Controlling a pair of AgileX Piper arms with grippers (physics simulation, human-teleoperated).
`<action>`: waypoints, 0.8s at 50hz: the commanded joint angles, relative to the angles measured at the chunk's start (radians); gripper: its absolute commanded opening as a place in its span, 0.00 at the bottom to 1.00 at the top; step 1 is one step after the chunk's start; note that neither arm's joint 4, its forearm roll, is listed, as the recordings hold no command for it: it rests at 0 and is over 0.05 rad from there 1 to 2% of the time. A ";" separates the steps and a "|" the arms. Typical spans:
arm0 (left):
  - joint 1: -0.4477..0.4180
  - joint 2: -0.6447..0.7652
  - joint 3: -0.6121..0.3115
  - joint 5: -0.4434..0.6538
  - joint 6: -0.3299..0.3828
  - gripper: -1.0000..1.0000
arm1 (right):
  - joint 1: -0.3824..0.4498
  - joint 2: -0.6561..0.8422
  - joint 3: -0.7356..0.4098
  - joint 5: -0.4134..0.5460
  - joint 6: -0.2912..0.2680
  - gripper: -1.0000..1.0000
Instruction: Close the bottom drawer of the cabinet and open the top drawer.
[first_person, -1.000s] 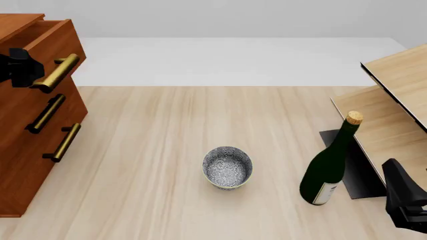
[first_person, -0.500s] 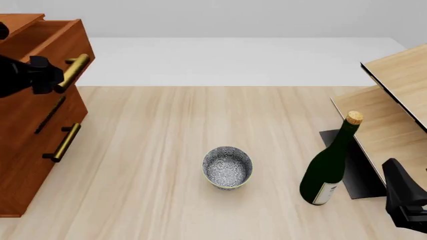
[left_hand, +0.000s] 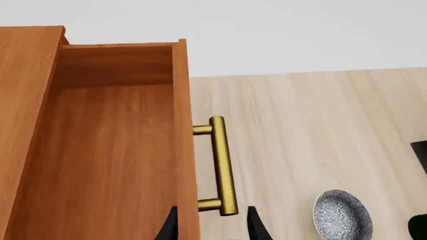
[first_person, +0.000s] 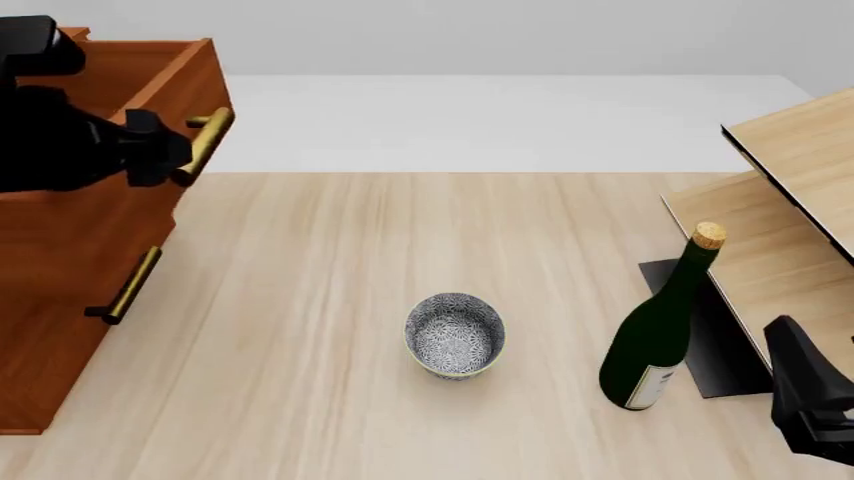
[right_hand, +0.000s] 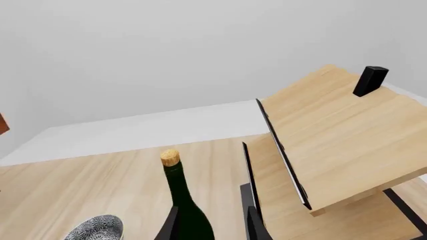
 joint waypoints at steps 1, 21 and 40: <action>-0.078 0.035 -0.022 -0.001 -0.006 1.00 | 0.002 0.005 0.000 -0.004 0.001 1.00; -0.190 0.065 -0.079 -0.005 -0.032 1.00 | 0.006 -0.008 0.000 0.008 0.004 1.00; -0.286 0.097 -0.170 0.003 -0.048 1.00 | 0.005 -0.007 0.000 0.007 0.006 1.00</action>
